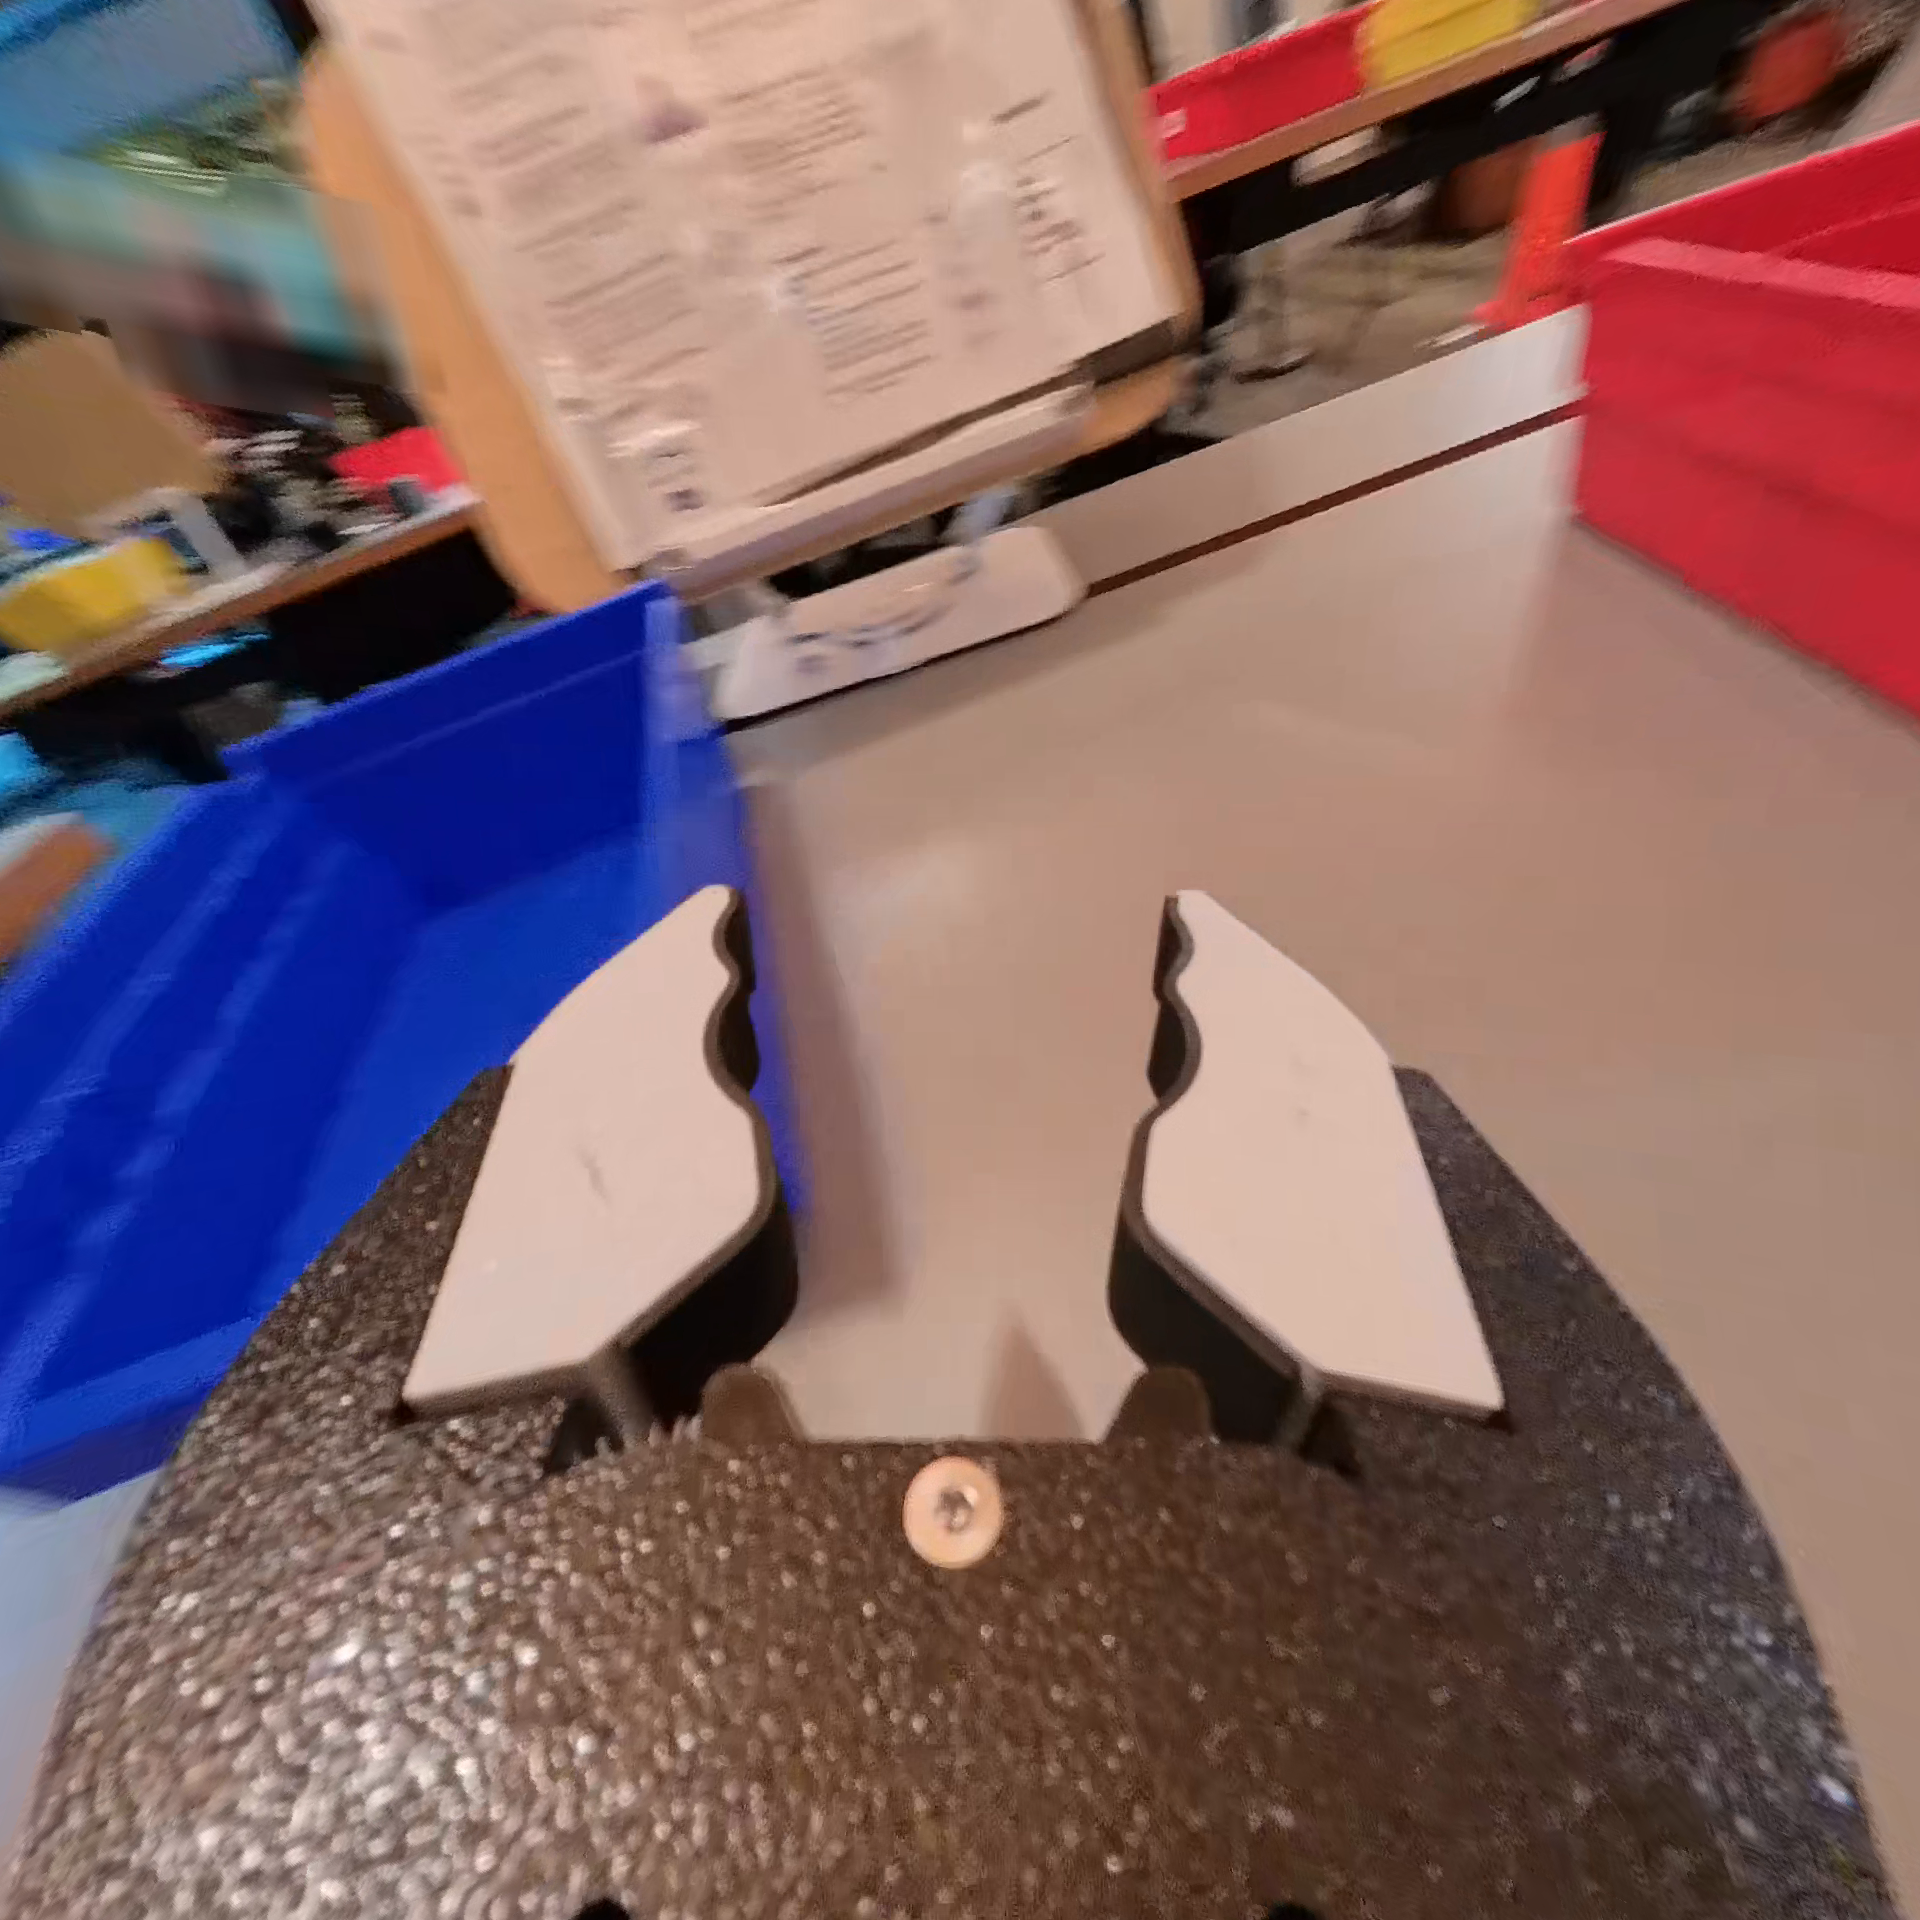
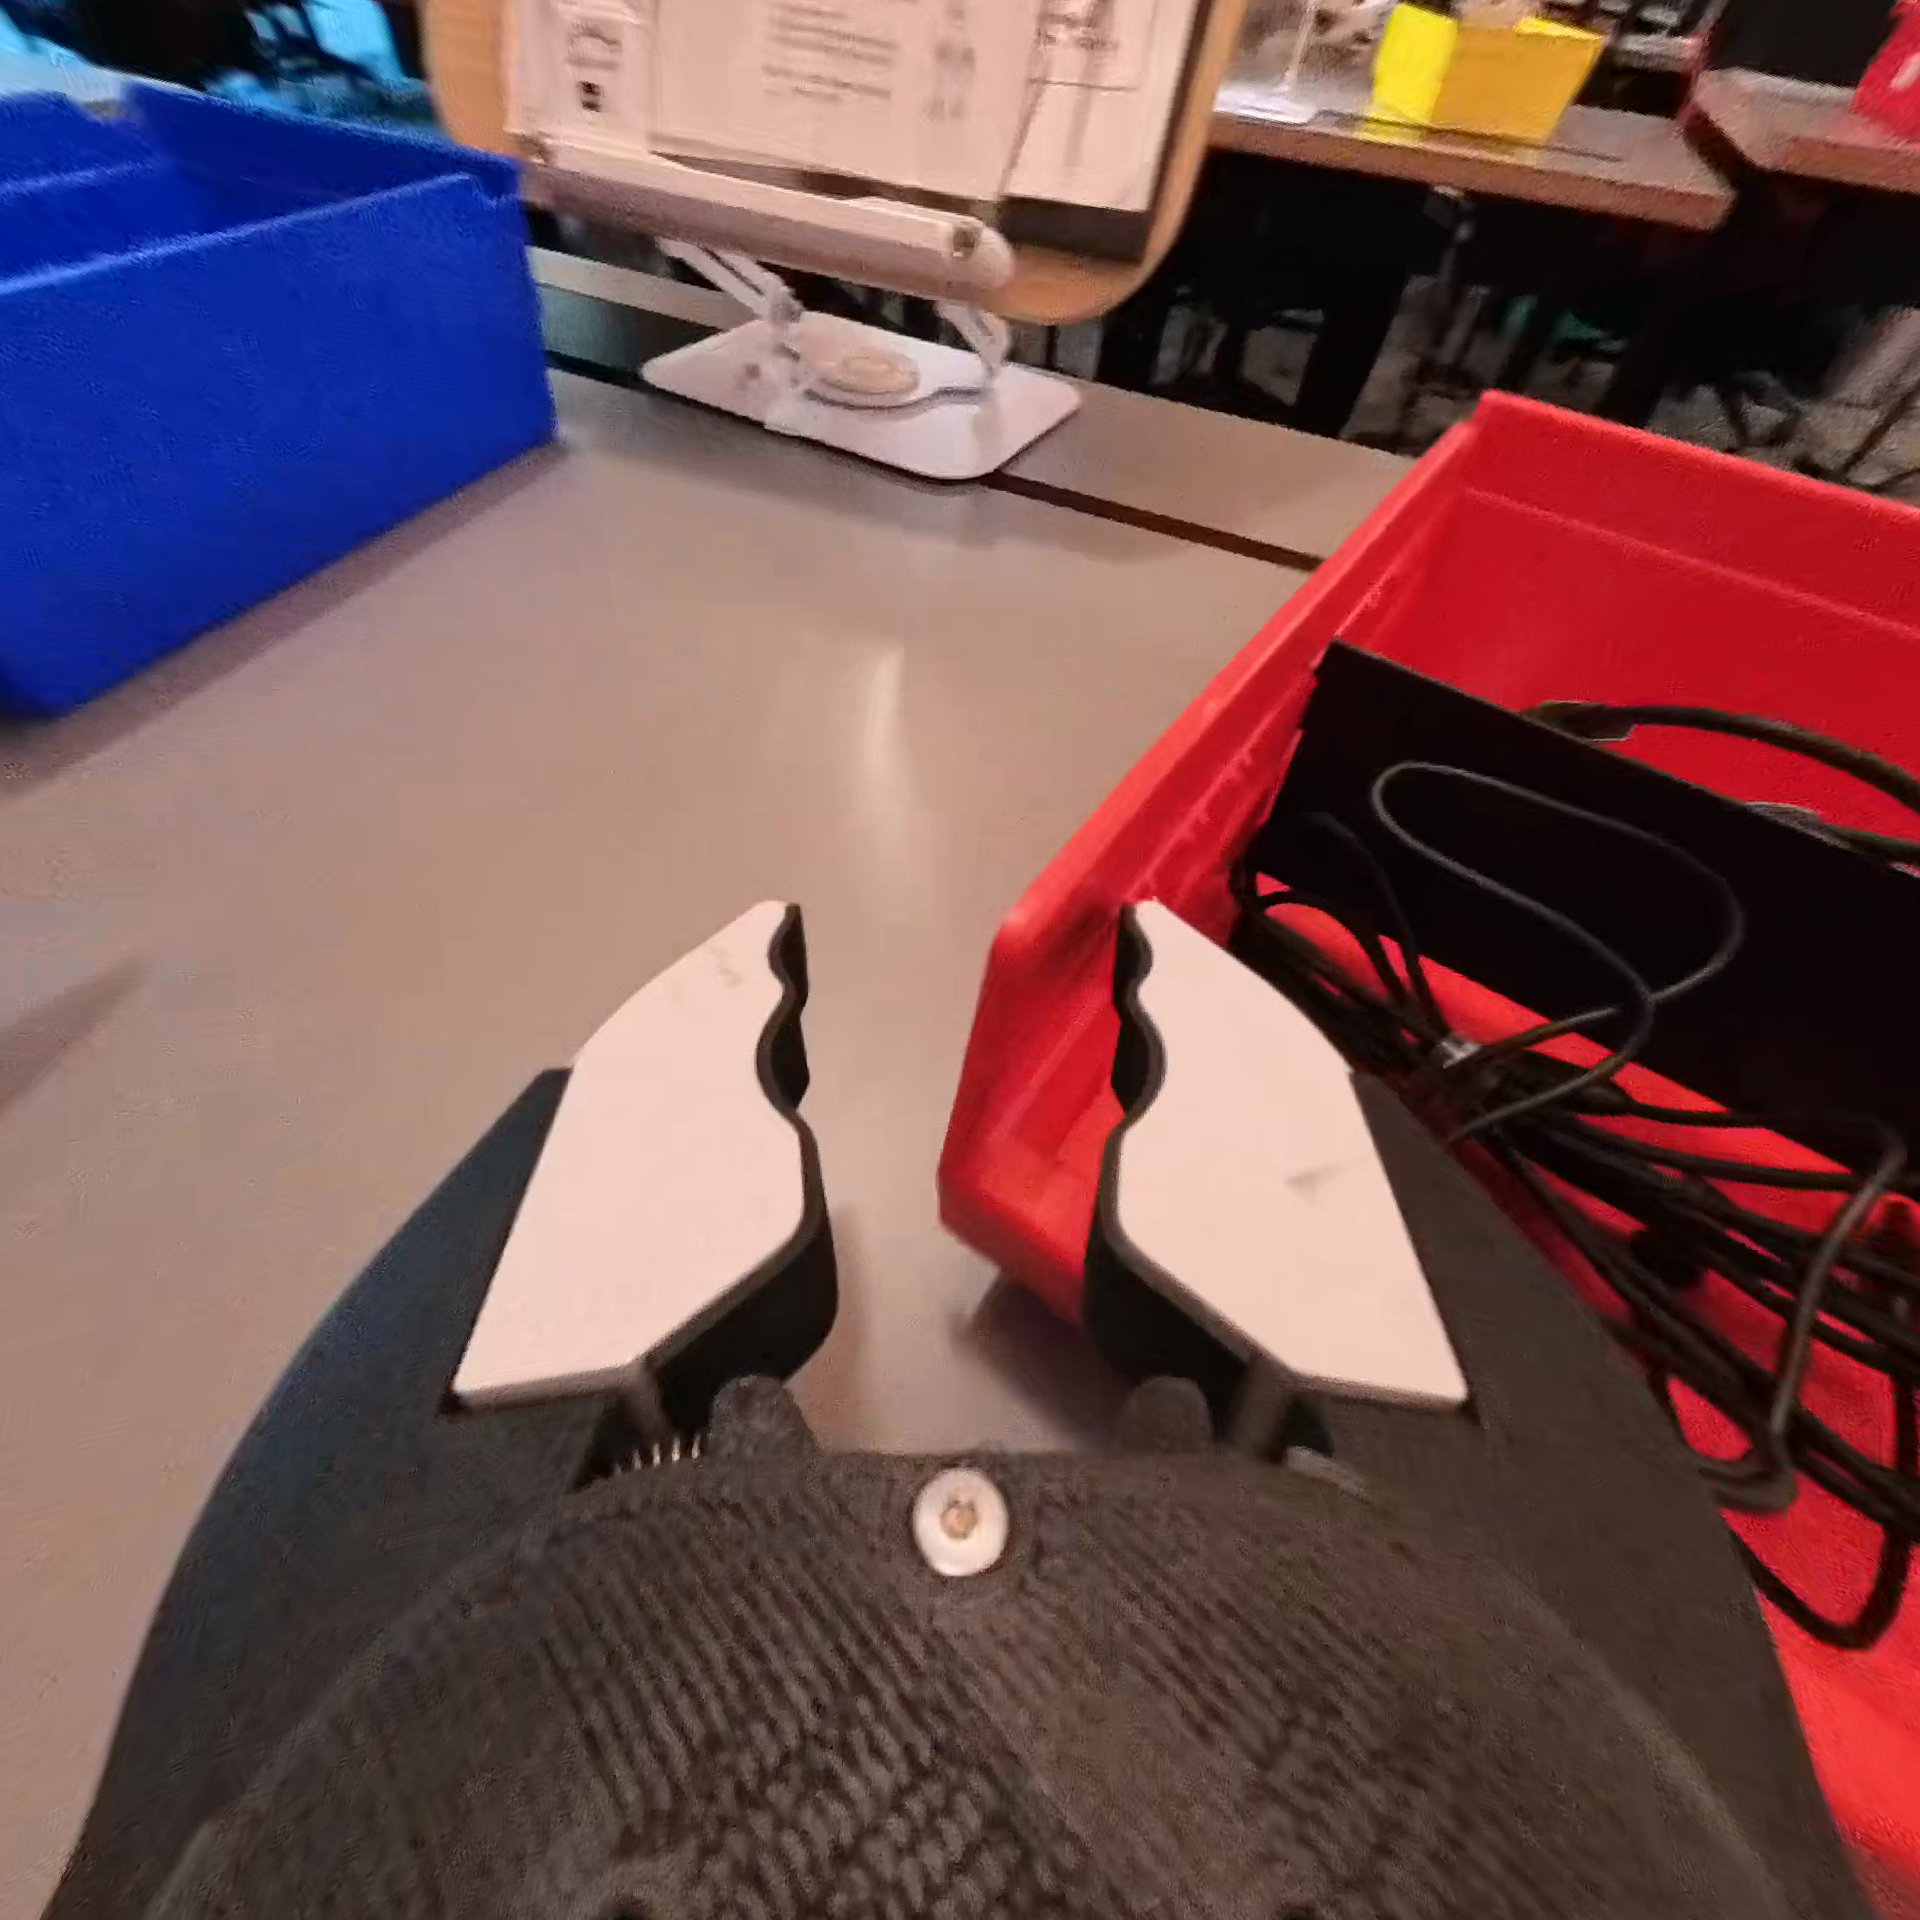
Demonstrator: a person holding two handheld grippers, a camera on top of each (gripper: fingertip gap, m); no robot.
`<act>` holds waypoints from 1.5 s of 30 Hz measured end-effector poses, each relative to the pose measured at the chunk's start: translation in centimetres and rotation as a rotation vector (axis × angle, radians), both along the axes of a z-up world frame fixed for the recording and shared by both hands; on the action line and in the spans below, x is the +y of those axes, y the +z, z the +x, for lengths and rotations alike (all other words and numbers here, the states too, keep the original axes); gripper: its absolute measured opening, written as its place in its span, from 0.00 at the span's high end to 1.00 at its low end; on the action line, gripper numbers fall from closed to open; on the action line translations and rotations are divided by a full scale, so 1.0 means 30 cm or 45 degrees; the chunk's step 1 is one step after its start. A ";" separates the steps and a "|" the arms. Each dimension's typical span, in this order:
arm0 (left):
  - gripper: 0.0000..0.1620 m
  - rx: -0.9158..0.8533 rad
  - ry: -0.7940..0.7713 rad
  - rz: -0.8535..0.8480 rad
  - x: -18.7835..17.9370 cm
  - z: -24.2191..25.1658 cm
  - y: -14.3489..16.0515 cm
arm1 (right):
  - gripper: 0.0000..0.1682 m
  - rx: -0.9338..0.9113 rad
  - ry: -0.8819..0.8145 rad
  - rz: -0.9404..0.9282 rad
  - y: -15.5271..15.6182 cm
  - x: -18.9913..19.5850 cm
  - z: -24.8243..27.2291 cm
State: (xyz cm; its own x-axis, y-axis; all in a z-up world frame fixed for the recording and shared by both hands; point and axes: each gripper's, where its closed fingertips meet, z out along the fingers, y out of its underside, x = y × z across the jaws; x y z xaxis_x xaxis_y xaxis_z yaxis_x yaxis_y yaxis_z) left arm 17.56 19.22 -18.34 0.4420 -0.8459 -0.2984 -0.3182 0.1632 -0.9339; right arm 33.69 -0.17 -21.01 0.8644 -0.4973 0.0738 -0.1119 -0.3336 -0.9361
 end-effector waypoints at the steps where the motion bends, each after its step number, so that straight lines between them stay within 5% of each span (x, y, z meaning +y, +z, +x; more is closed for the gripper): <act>1: 0.54 0.023 0.074 0.038 0.060 -0.038 0.011 | 0.65 -0.046 -0.067 -0.015 -0.001 0.013 0.037; 4: 0.48 0.065 0.188 0.044 0.193 -0.103 0.020 | 0.82 -0.167 -0.152 -0.088 -0.003 0.024 0.095; 10: 0.47 0.143 0.155 -0.020 0.295 -0.035 -0.016 | 0.97 -0.221 -0.320 -0.083 0.005 -0.056 0.077; 14: 0.46 0.269 0.175 -0.056 0.346 0.020 -0.087 | 0.98 -0.146 -0.243 -0.053 0.006 -0.081 -0.017; 17: 0.96 0.299 0.117 -0.125 0.350 0.048 -0.129 | 0.98 -0.113 -0.197 -0.040 0.005 -0.055 -0.096; 24: 0.97 0.225 0.057 -0.071 0.412 -0.048 -0.096 | 0.98 -0.170 -0.108 -0.045 0.007 0.059 -0.275; 30: 0.97 -0.151 -0.024 -0.249 0.441 -0.208 0.188 | 0.97 -0.144 -0.018 -0.031 0.006 0.191 -0.400; 35: 0.97 -0.154 -0.109 -0.073 0.344 -0.270 0.493 | 0.96 -0.129 0.083 -0.018 0.005 0.360 -0.522; 41: 0.97 -0.169 -0.351 0.030 0.052 -0.149 0.877 | 0.95 -0.130 0.211 0.002 0.006 0.623 -0.709; 45: 0.97 -0.122 -0.502 0.108 -0.210 0.072 0.955 | 0.93 -0.091 0.278 0.008 0.005 0.806 -0.850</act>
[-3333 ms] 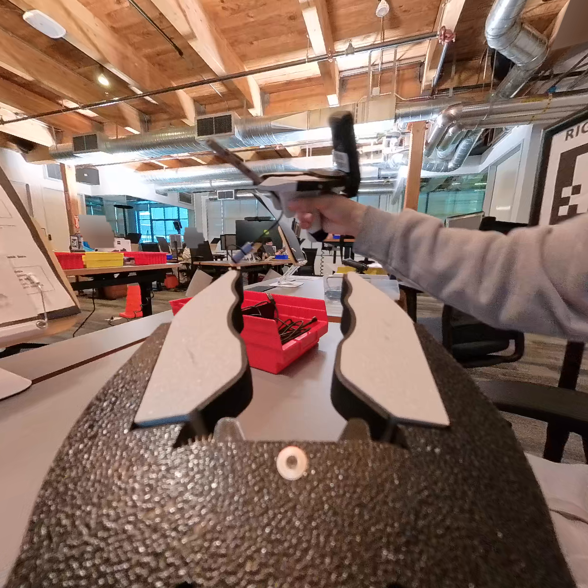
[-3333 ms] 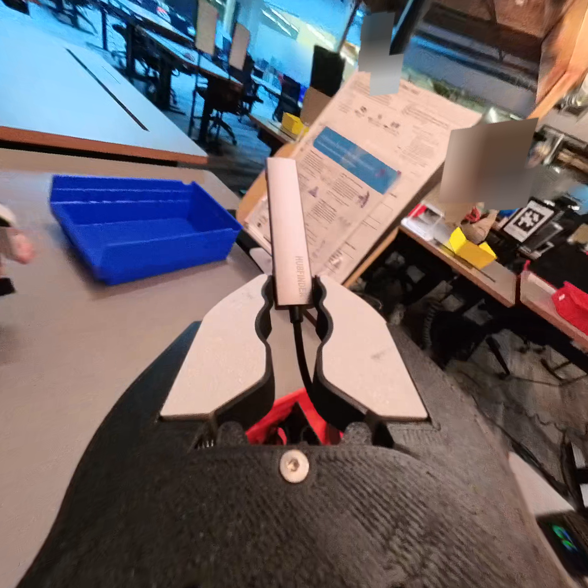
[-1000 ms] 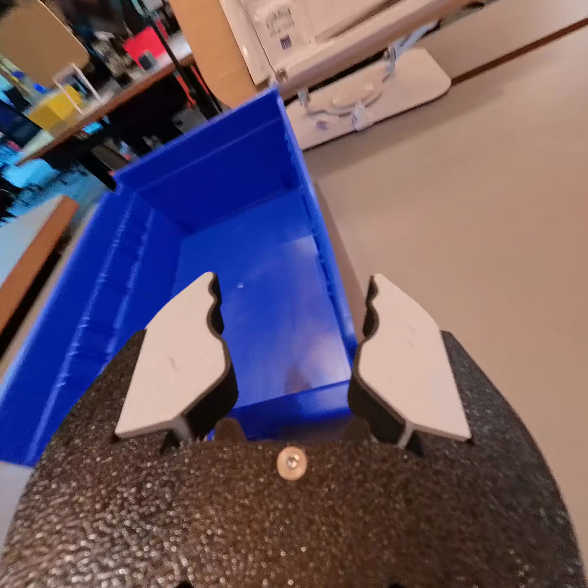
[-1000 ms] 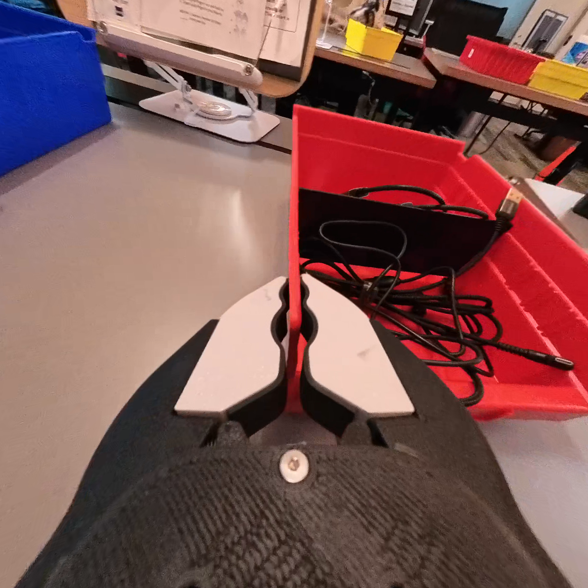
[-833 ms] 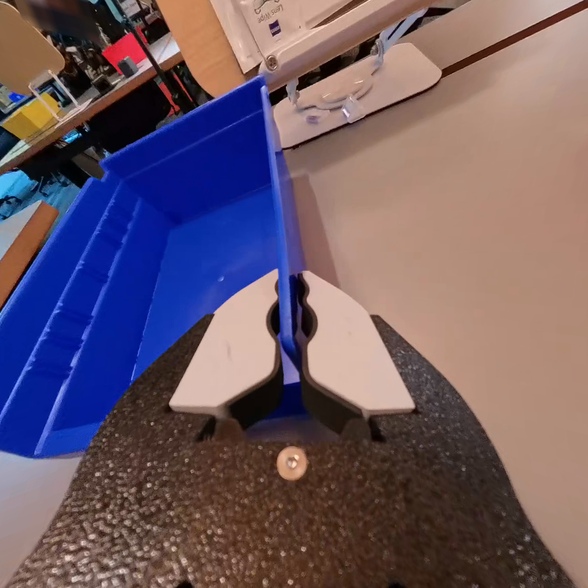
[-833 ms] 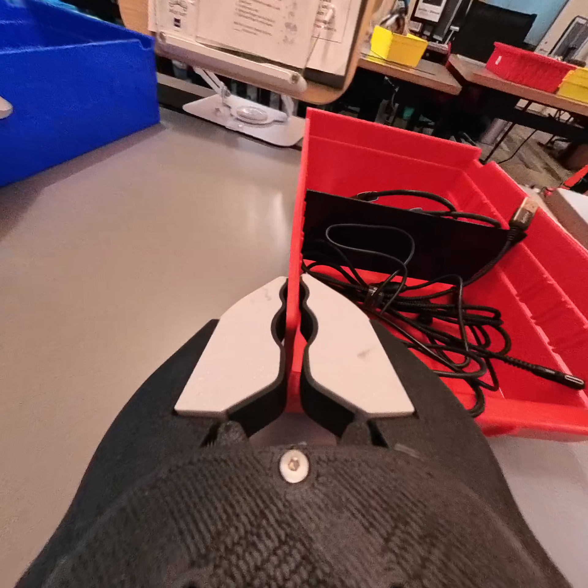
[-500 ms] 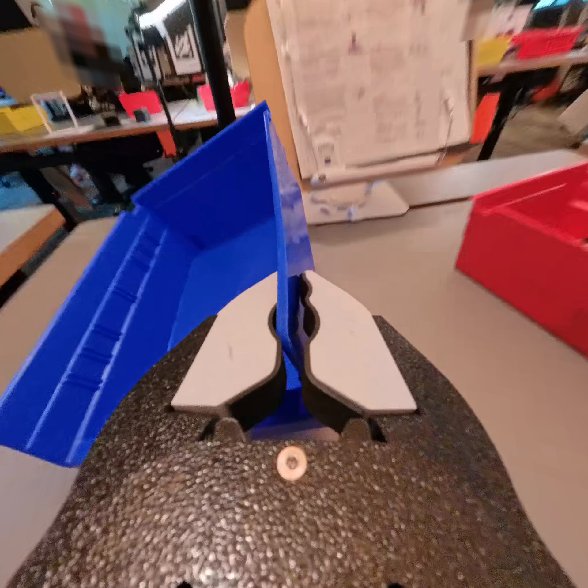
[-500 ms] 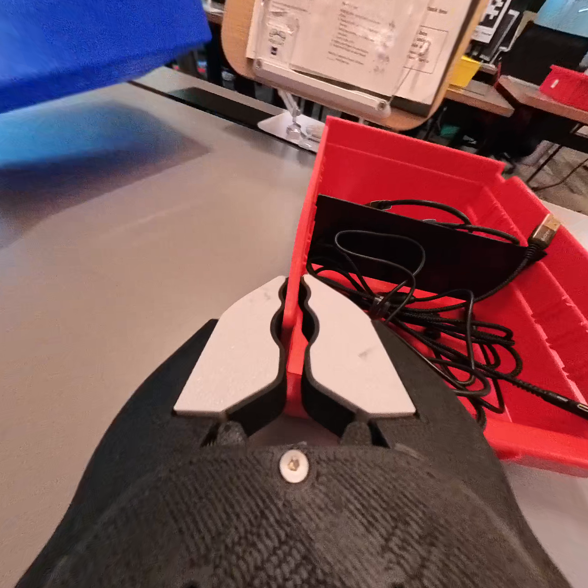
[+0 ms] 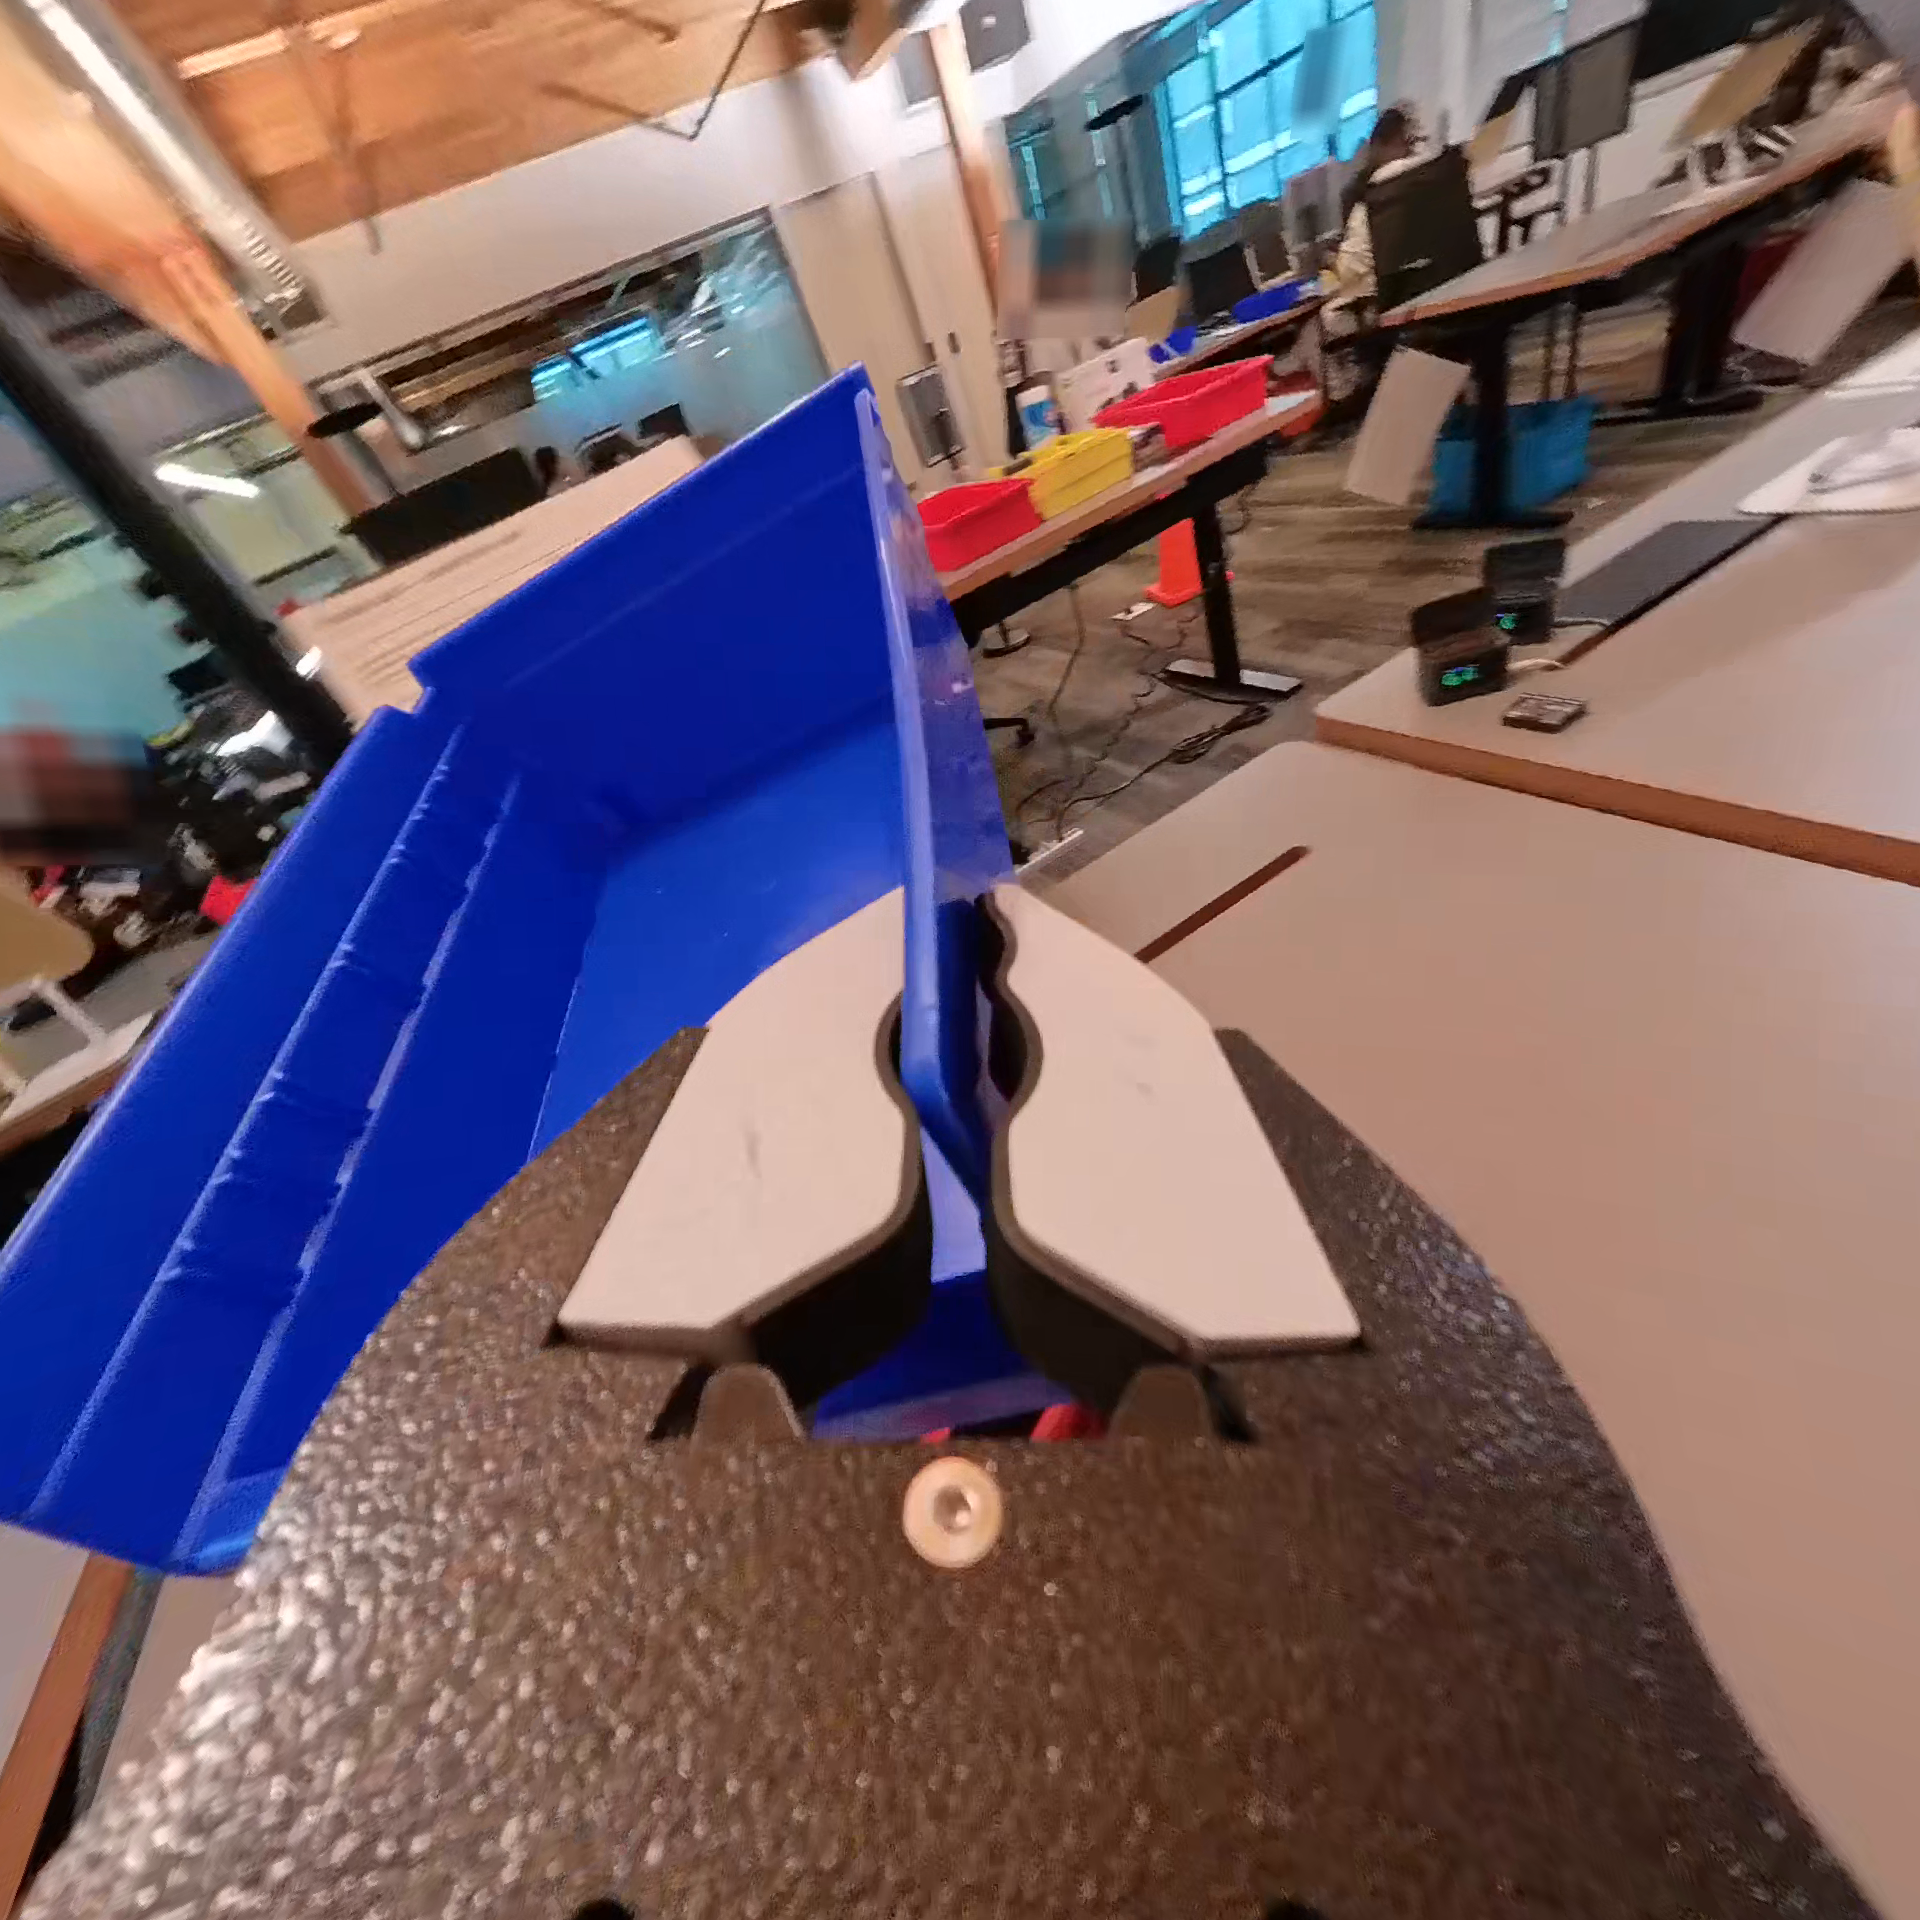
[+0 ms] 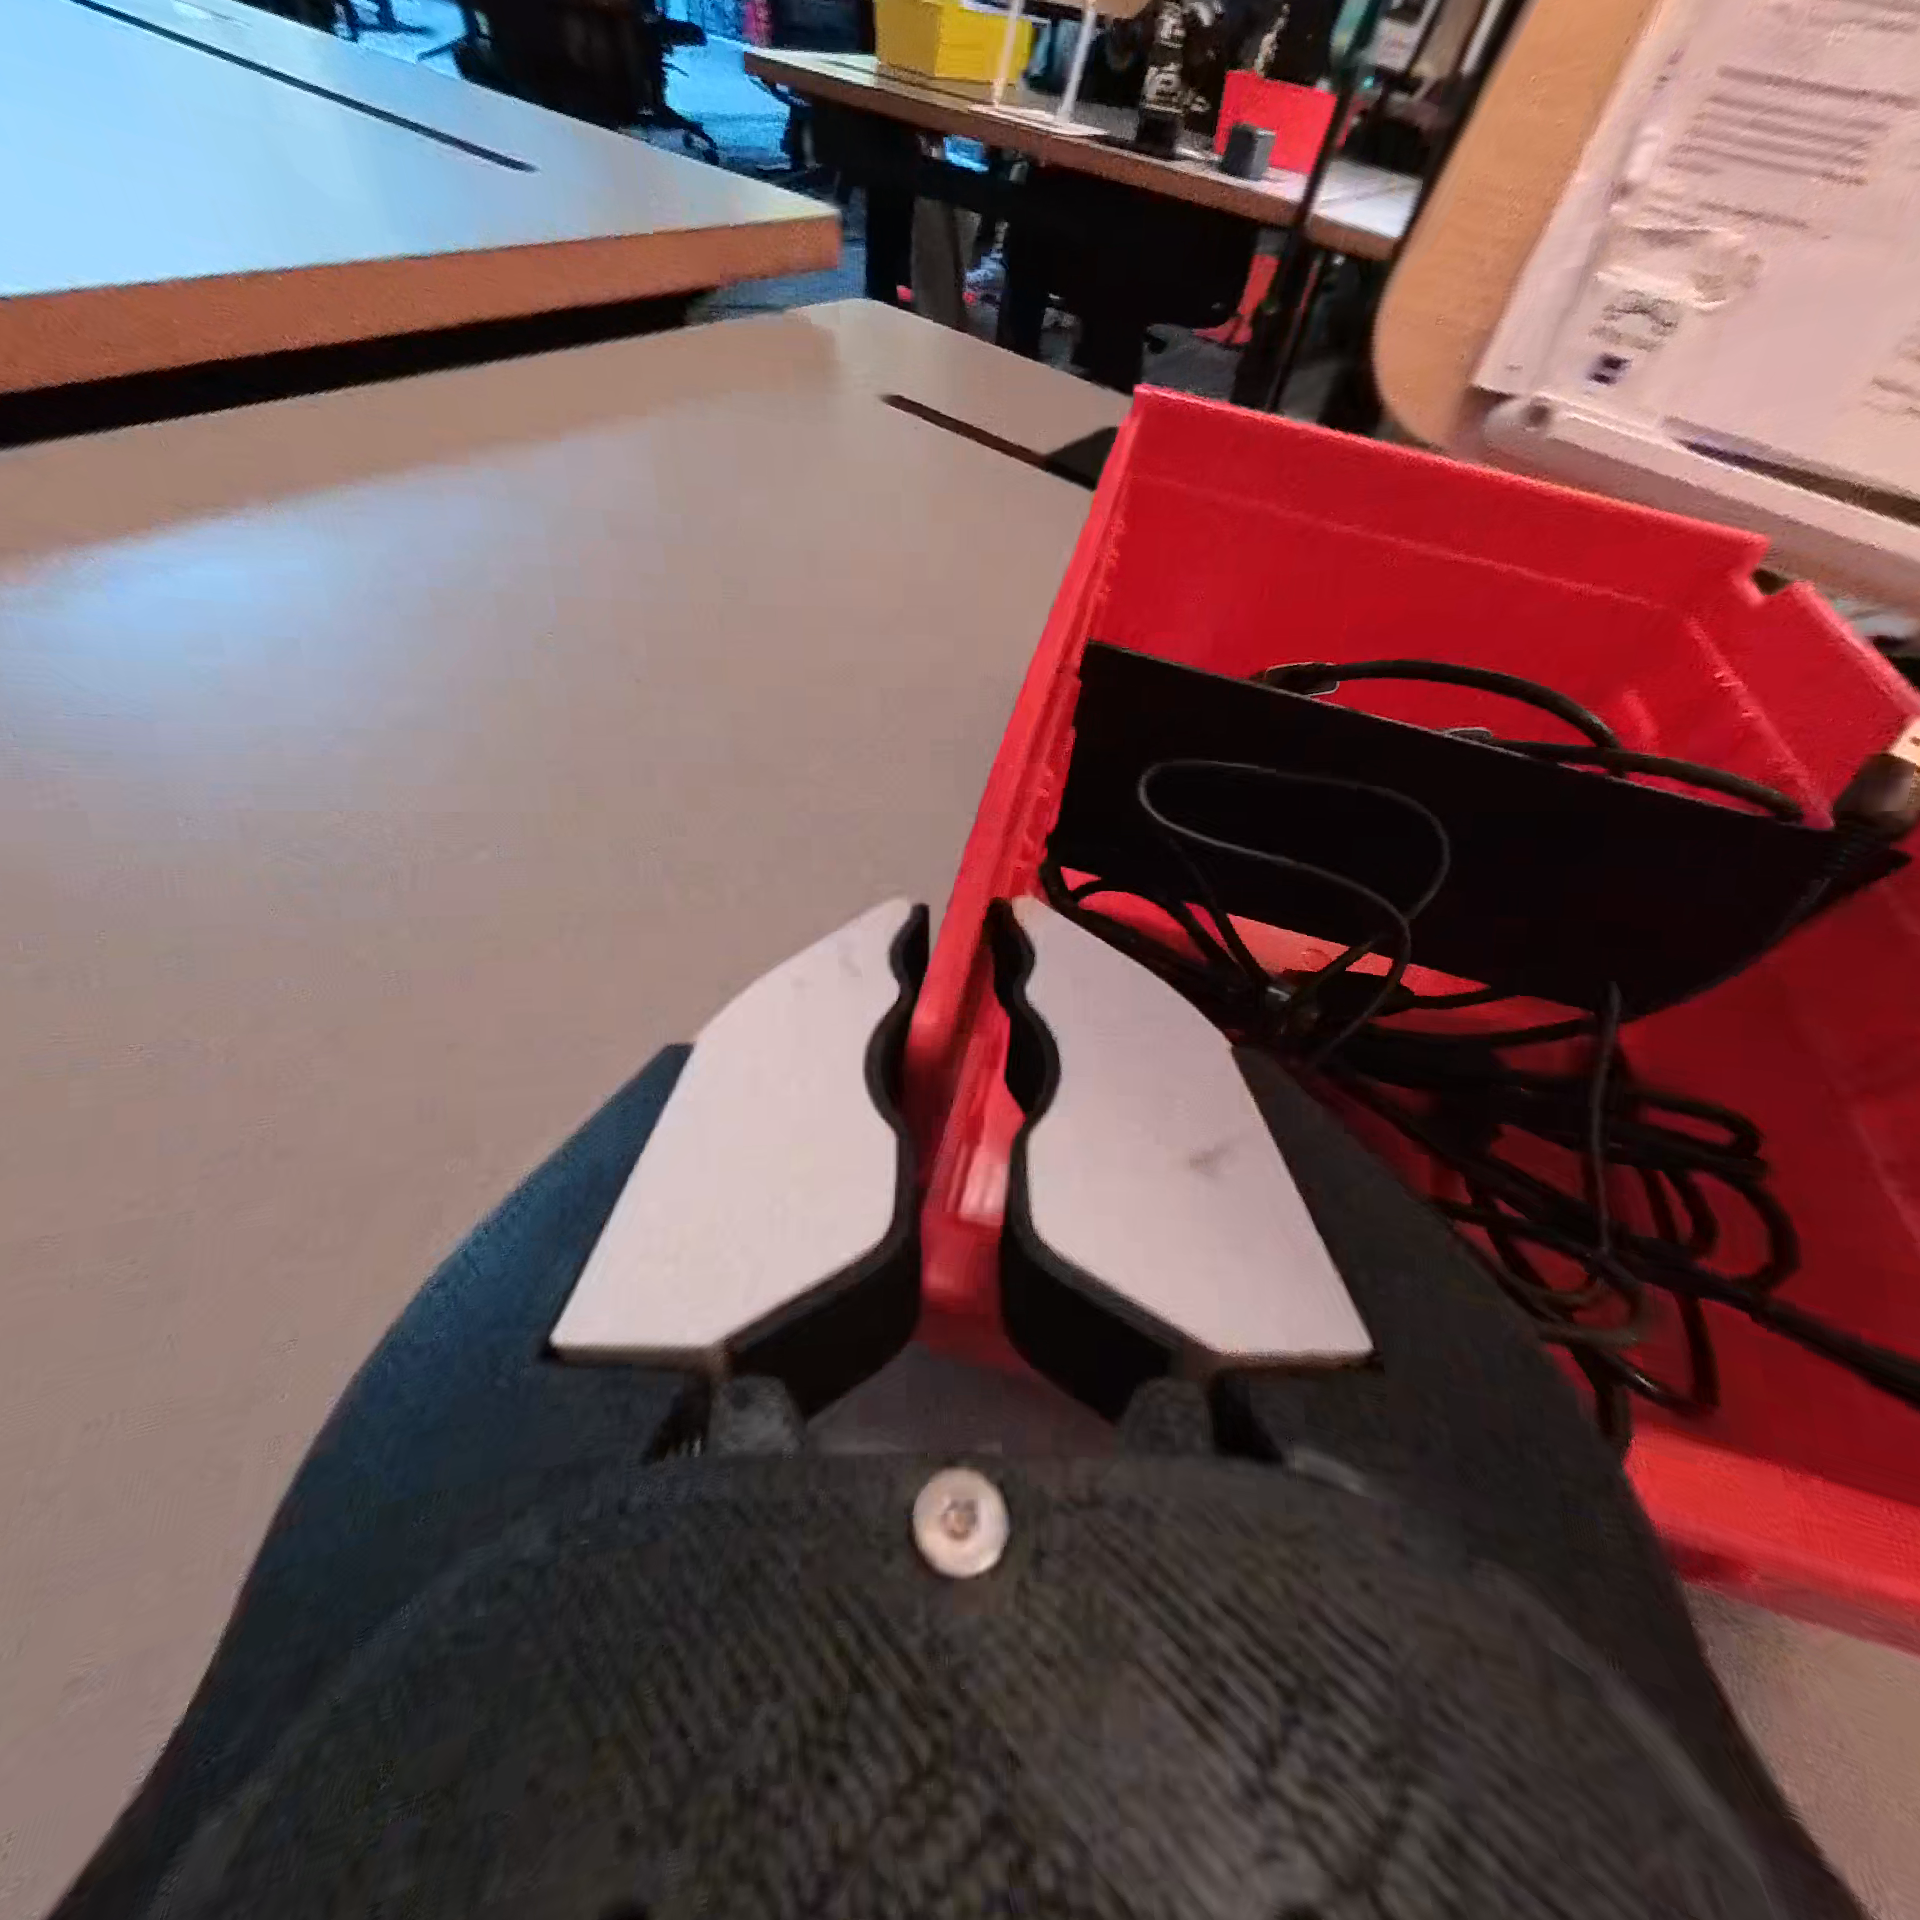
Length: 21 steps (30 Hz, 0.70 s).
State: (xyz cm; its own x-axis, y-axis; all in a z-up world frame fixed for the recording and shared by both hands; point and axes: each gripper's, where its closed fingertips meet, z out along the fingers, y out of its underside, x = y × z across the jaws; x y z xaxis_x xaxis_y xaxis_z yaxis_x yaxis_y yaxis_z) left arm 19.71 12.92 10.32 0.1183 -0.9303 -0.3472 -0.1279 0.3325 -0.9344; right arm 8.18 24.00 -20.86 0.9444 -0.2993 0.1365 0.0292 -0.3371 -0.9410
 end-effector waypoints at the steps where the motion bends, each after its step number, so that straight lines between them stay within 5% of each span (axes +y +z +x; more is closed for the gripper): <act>1: 0.97 0.021 -0.025 0.030 -0.066 0.066 -0.017 | 0.90 0.018 0.043 0.001 -0.001 0.050 -0.043; 4: 0.97 0.081 -0.091 0.060 -0.249 0.257 -0.128 | 0.62 0.129 0.278 -0.031 -0.008 0.164 -0.217; 8: 0.96 0.164 -0.132 -0.049 -0.400 0.472 -0.357 | 0.51 0.194 0.494 0.103 0.033 0.106 -0.326; 16: 0.96 0.290 -0.006 -0.215 -0.617 0.749 -0.856 | 0.65 0.643 0.877 0.562 0.128 -0.196 -0.288; 21: 0.96 0.370 0.041 -0.037 -0.746 0.814 -1.018 | 0.64 0.748 1.002 0.639 0.151 -0.252 -0.285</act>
